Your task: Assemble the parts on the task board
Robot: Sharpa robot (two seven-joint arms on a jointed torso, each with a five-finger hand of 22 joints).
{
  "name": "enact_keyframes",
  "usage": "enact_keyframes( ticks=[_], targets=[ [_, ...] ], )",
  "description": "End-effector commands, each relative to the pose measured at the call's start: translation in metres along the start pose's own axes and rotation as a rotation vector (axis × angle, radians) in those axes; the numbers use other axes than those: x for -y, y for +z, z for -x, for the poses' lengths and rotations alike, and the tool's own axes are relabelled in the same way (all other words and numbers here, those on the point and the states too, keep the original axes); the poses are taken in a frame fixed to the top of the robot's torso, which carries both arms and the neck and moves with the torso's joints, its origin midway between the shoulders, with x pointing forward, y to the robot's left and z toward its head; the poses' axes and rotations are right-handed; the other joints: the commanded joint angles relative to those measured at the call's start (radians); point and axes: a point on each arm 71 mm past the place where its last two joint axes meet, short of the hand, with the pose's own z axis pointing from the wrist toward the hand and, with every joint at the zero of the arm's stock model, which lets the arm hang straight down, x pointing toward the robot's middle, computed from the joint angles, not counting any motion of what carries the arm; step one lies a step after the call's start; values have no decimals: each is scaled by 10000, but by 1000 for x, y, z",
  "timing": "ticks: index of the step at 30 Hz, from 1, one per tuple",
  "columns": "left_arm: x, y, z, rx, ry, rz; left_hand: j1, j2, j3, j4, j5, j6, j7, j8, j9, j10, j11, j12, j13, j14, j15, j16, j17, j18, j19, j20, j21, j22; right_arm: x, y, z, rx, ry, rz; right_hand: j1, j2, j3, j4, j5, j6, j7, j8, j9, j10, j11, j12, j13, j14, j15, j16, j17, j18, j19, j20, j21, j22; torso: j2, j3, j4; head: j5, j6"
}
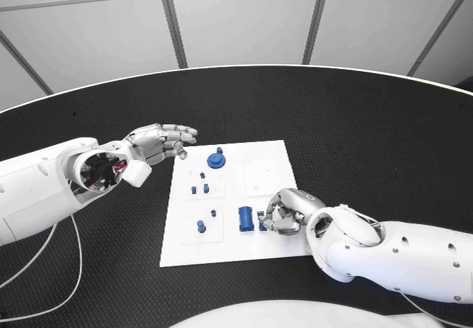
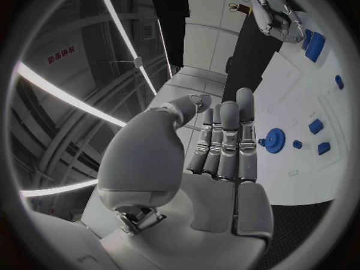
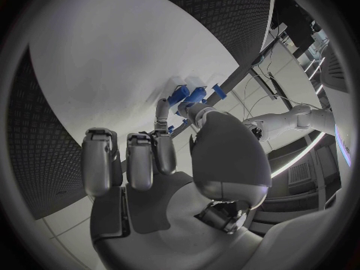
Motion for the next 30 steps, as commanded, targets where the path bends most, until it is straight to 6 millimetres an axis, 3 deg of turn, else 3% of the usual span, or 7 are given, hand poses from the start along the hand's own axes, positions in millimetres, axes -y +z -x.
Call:
enact_keyframes(
  ticks=[1, 8, 13, 18, 25, 30],
  targets=[
    [0, 0, 0, 1, 0, 1, 8, 90, -41, 17, 12, 36, 21, -31, 9, -10, 57, -60, -10, -76, 22, -47, -13, 96, -70, 20, -60, -12, -1, -2, 1, 77, 77, 70, -107, -3, -56, -15, -24, 78, -8, 35, 9, 632, -63, 51, 1869, 1038, -82, 36, 2530, -198, 964, -63, 37, 2489, -3, 4, 1, 1, 4],
    [0, -1, 1, 17, -1, -3, 8, 90, -41, 17, 12, 36, 21, -31, 9, -10, 57, -60, -10, -76, 22, -47, -13, 96, -70, 20, -60, -12, -2, -12, 5, 106, 160, 414, 16, -26, -107, -100, -80, 57, -31, 50, 27, 629, -80, 44, 1868, 1035, -93, 30, 2519, -193, 959, -72, 11, 2482, -5, 18, -3, -5, 16],
    [0, -1, 1, 15, -1, -11, 8, 90, -41, 17, 12, 36, 21, -31, 9, -10, 57, -60, -10, -76, 22, -47, -13, 96, -70, 20, -60, -12, 0, -17, 6, -129, 264, 445, 309, -78, -247, -233, -484, 29, -49, 80, 57, 639, -97, 70, 1891, 1040, -109, 41, 2541, -202, 966, -90, 60, 2495, -18, 16, -18, 2, 18],
    [0, 0, 1, -1, -1, -17, 8, 90, -41, 17, 12, 36, 21, -31, 9, -10, 57, -60, -10, -76, 22, -47, -13, 96, -70, 20, -60, -12, 2, -18, 5, -286, 267, 430, 412, -79, -267, -278, -586, 19, -54, 83, 60, 635, -101, 58, 1887, 1040, -113, 41, 2540, -201, 965, -94, 56, 2494, -13, 24, -1, 6, 33],
    [0, 0, 1, 0, -1, -21, 8, 90, -41, 17, 12, 36, 21, -31, 9, -10, 57, -60, -10, -76, 22, -47, -13, 96, -70, 20, -60, -12, 5, -16, 5, -307, 248, 357, 651, -50, -315, -367, -1025, 7, -58, 83, 56, 634, -105, 54, 1892, 1040, -116, 41, 2542, -198, 960, -99, 39, 2489, -1, 6, 3, 5, 43],
    [0, 0, 1, -1, -1, -20, 8, 90, -41, 17, 12, 36, 21, -31, 9, -10, 57, -60, -10, -76, 22, -47, -13, 96, -70, 20, -60, -12, 5, -14, 5, -327, 216, 327, 651, -50, -315, -367, -1025, 7, -58, 83, 56, 634, -105, 54, 1892, 1040, -116, 41, 2542, -198, 960, -99, 39, 2489, 4, 4, 5, 1, 33]
  ],
)
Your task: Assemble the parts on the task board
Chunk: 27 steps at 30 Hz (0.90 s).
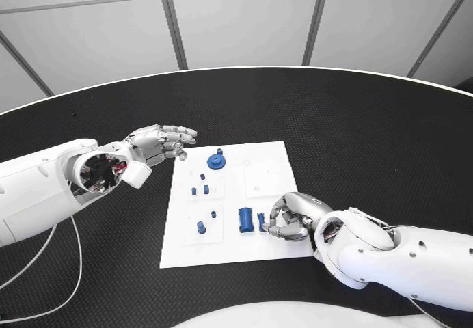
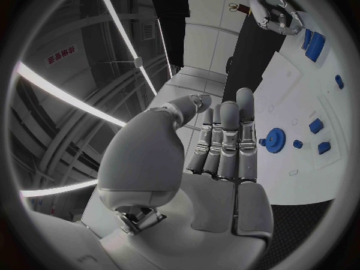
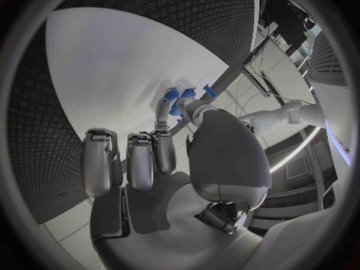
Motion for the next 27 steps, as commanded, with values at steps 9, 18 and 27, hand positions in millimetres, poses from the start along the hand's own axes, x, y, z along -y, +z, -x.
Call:
enact_keyframes(
  ticks=[9, 18, 27],
  targets=[
    [0, 0, 0, 15, 0, 6, 8, 90, -41, 17, 12, 36, 21, -32, 9, -10, 57, -60, -12, -76, 22, -47, -14, 96, -70, 20, -60, -14, 3, 7, -3, -238, -213, -127, 356, 19, 0, -159, -564, 9, -70, 42, -8, 618, -88, 44, 1917, 1046, -50, 53, 2569, -206, 932, -67, 83, 2500, 3, -9, -2, 16, -59],
    [0, 0, 0, 12, 1, 5, 8, 90, -41, 17, 12, 36, 21, -32, 9, -10, 57, -60, -12, -76, 22, -47, -14, 96, -70, 20, -60, -14, 4, 12, -4, -99, -187, -227, 648, -11, 39, -337, -880, 7, -84, 28, -28, 616, -99, 36, 1918, 1046, -59, 54, 2569, -206, 932, -73, 87, 2501, -4, -1, 4, 18, -55],
    [0, -1, 2, 57, 0, 2, 8, 90, -41, 17, 12, 36, 21, -32, 9, -10, 57, -60, -12, -76, 22, -47, -14, 96, -70, 20, -60, -14, 2, 7, -1, 68, -48, 13, 644, 45, 56, -304, -927, 27, -73, 28, -39, 622, -94, 48, 1927, 1054, -59, 73, 2606, -208, 933, -75, 95, 2504, 3, 10, -6, 38, -16]
  ],
)
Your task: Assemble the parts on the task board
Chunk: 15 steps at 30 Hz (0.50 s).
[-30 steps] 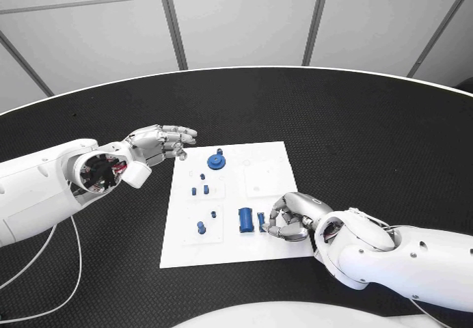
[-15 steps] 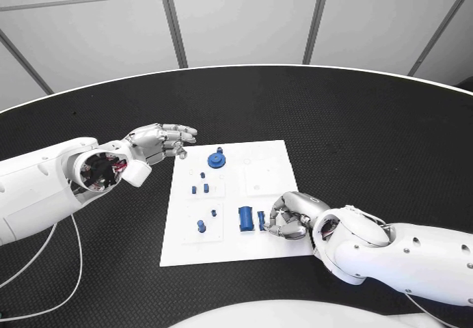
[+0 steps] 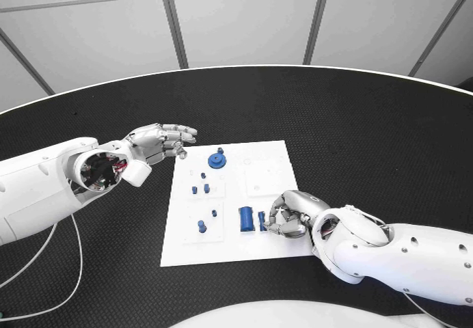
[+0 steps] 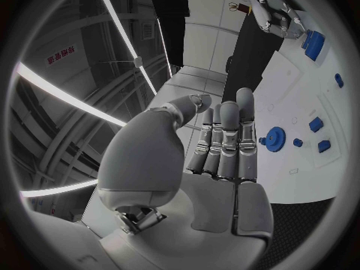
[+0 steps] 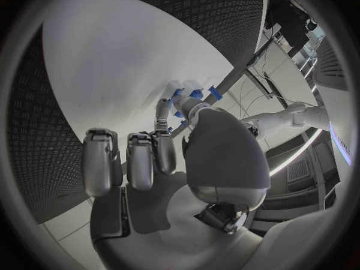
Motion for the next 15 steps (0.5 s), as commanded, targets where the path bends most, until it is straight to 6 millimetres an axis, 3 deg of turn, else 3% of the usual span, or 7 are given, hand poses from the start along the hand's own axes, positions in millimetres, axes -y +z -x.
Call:
enact_keyframes(
  ticks=[1, 7, 9, 11, 13, 14, 15],
  targets=[
    [0, 0, 0, 10, 0, -2, 8, 90, -41, 17, 12, 36, 21, -32, 9, -10, 57, -60, -14, -76, 22, -47, -14, 96, -70, 20, -60, -14, 0, -4, 2, 89, 71, 121, -35, 3, -41, 62, -53, 35, -64, 29, -19, 658, -52, 43, 1926, 1052, -54, 43, 2598, -206, 932, -73, 48, 2501, 2, 7, -19, 4, 36],
    [0, 2, 0, 21, -2, -36, 11, 97, -45, 28, 14, 31, 29, -47, 11, -20, 65, -58, -20, -80, 30, -42, -26, 95, -70, 28, -64, -22, 0, -12, 10, 483, 1129, 866, -98, -52, -108, 152, 20, -66, -27, -40, -55, 575, -22, -183, 1804, 1015, -33, -48, 2424, -157, 885, -64, -197, 2435, -85, -31, -72, -6, 116],
    [-1, 3, 0, 30, -9, -62, 11, 97, -45, 28, 14, 31, 29, -47, 11, -20, 65, -58, -20, -80, 30, -42, -26, 95, -70, 28, -64, -22, 2, -11, 15, 651, 1712, 1195, -68, -109, -136, 210, 57, -533, 173, -378, -211, 359, 127, -707, 1524, 928, 69, -249, 2057, -26, 743, -10, -889, 2247, -128, -48, -104, -7, 166],
    [-2, 4, 0, 65, -33, -106, -11, 98, -55, 46, 11, 34, 32, -47, 12, -20, 69, -56, -20, -80, 35, -41, -28, 93, -71, 32, -67, -24, 7, -5, 24, 835, 2680, 1476, 256, -175, -186, 182, 273, -995, 487, -871, -476, -373, 458, -2321, 658, 660, 310, -848, 1117, 279, 316, 209, -2682, 1731, -180, -70, -138, -28, 326],
    [-4, 5, 1, 117, -80, -151, -25, 98, -62, 57, 9, 34, 32, -48, 13, -21, 70, -56, -21, -80, 38, -39, -28, 92, -72, 35, -70, -26, 13, 2, 31, 919, 3462, 1499, 449, -201, -208, 128, 275, -1111, 595, -1007, -543, -933, 505, -3524, -13, 447, 399, -1338, 428, 488, 21, 270, -3861, 1358, -266, -97, -206, 40, 388],
    [-4, 6, 1, 172, -162, -204, -48, 98, -72, 77, 7, 33, 32, -50, 14, -22, 72, -56, -22, -81, 42, -37, -30, 90, -75, 39, -75, -30, 18, 8, 37, 993, 4065, 1448, 671, -201, -238, 56, 216, -1234, 696, -1132, -593, -1435, 614, -4500, -597, 225, 498, -1840, -184, 676, -304, 372, -5042, 932, -290, -109, -222, 80, 457],
    [-5, 8, 2, 238, -243, -264, -72, 103, -80, 98, 6, 34, 30, -50, 15, -22, 72, -56, -23, -81, 45, -35, -31, 89, -78, 45, -83, -35, 24, 15, 43, 1083, 4651, 1373, 741, -185, -242, 32, 226, -1273, 734, -1166, -603, -1633, 634, -4880, -832, 122, 509, -2063, -459, 742, -426, 414, -5513, 757, -352, -158, -243, 106, 486]
  ],
)
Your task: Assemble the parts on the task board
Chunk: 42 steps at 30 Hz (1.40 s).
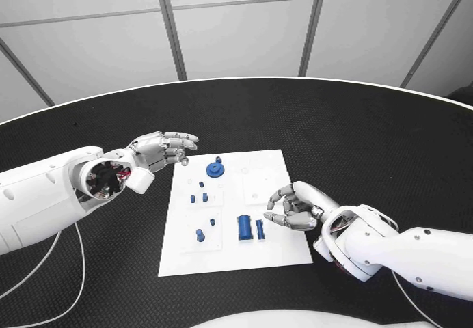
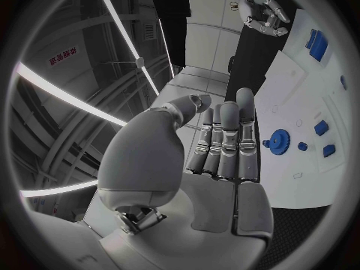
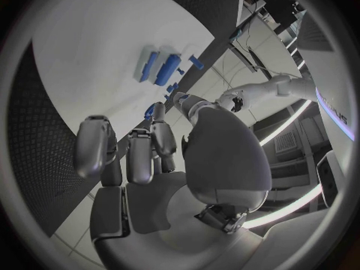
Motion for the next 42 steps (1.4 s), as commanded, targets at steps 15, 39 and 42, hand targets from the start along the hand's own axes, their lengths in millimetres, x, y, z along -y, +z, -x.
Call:
enact_keyframes(
  ticks=[15, 39, 42],
  targets=[
    [-12, 17, 10, 1992, -1305, -1654, -39, 83, -217, 388, -105, 53, 101, -248, -104, 16, 278, -1124, -778, -1972, 365, -1865, -1117, 70, -1520, 406, -1509, -741, 26, 87, 79, 1830, 5421, 495, 992, 240, 1120, -785, -642, -612, 881, -1649, -1632, -2291, 1007, -8940, -8636, -3759, 1170, -9910, -7404, 933, -3214, 1111, -10430, -5540, -582, -262, -298, 409, 1382],
    [-33, 28, -10, 3502, -1118, -2306, -13108, 1831, -5903, 534, -3756, -7507, -1784, -6229, -2701, -8057, -1035, -8514, -1565, -10612, -308, -12461, -4124, -1766, -10176, -1149, -9952, -4907, 7, 94, 65, 3339, 7370, 594, -12267, 2528, -4272, -2387, -3088, -9622, -874, -3381, -6928, -13564, -54, -10665, -12806, -14659, 647, -14168, -13026, -846, -14542, -338, -10993, -13073, -938, -185, 107, 668, 1710],
    [-38, 24, -18, 3968, -710, -2421, -13108, 1831, -5903, 534, -3756, -7507, -1784, -6229, -2701, -8057, -1035, -8514, -1565, -10612, -308, -12461, -4124, -1766, -10176, -1149, -9952, -4907, 0, 86, 57, 3600, 7690, 357, -12267, 2528, -4272, -2387, -3088, -9622, -874, -3381, -6928, -13564, -54, -10665, -12806, -14659, 647, -14168, -13026, -846, -14542, -338, -10993, -13073, -938, -185, 107, 668, 1710]
  ],
)
